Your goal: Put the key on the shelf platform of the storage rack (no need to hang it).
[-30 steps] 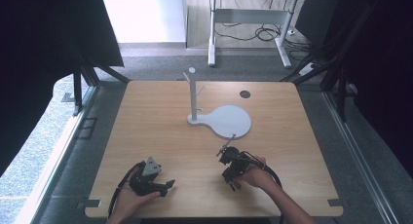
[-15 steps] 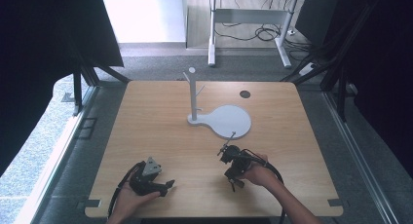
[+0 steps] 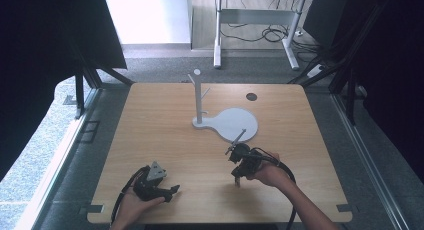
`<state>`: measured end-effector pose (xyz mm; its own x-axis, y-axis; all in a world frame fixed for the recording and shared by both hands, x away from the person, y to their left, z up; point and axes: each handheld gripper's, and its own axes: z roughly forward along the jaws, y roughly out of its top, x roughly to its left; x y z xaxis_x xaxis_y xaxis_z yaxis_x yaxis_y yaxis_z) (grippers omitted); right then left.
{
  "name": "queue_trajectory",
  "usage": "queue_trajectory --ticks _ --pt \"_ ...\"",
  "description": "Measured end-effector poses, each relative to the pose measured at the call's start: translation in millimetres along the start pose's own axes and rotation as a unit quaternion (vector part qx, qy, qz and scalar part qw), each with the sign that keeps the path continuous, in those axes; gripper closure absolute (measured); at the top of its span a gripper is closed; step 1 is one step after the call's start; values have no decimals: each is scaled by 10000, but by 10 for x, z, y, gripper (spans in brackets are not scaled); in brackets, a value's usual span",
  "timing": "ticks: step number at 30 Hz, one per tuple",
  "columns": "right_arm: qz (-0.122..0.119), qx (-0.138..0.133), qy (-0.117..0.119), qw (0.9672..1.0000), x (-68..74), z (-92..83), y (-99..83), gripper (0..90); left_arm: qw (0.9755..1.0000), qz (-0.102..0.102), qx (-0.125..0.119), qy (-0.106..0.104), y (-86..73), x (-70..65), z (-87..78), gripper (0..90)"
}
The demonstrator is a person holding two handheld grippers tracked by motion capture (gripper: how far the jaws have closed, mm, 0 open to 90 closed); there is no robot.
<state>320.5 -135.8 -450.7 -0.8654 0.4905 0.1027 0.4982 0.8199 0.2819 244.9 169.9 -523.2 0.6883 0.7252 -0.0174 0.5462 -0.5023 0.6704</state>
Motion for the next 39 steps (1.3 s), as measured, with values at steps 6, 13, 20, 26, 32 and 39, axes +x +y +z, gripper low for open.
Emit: queue_trajectory --ticks 6,13,20,26,32,39 --pt "-21 -203 -84 9998 -18 -197 59 895 10000 21 -8 10 0 4 3 244" --pt "24 -317 -138 9994 -46 -317 80 895 10000 27 -8 8 2 2 4 244" --pt "72 -419 -187 9989 -67 -402 92 895 10000 31 -3 -6 2 -9 15 244" --pt "59 -503 -246 9984 -88 -454 92 895 10000 52 41 -11 1 -8 23 243" --pt "106 -519 -241 9983 -115 -456 114 896 10000 61 52 -12 1 -9 26 243" --pt "144 -597 -330 9976 -145 -497 140 895 10000 44 56 -16 0 -11 26 243"
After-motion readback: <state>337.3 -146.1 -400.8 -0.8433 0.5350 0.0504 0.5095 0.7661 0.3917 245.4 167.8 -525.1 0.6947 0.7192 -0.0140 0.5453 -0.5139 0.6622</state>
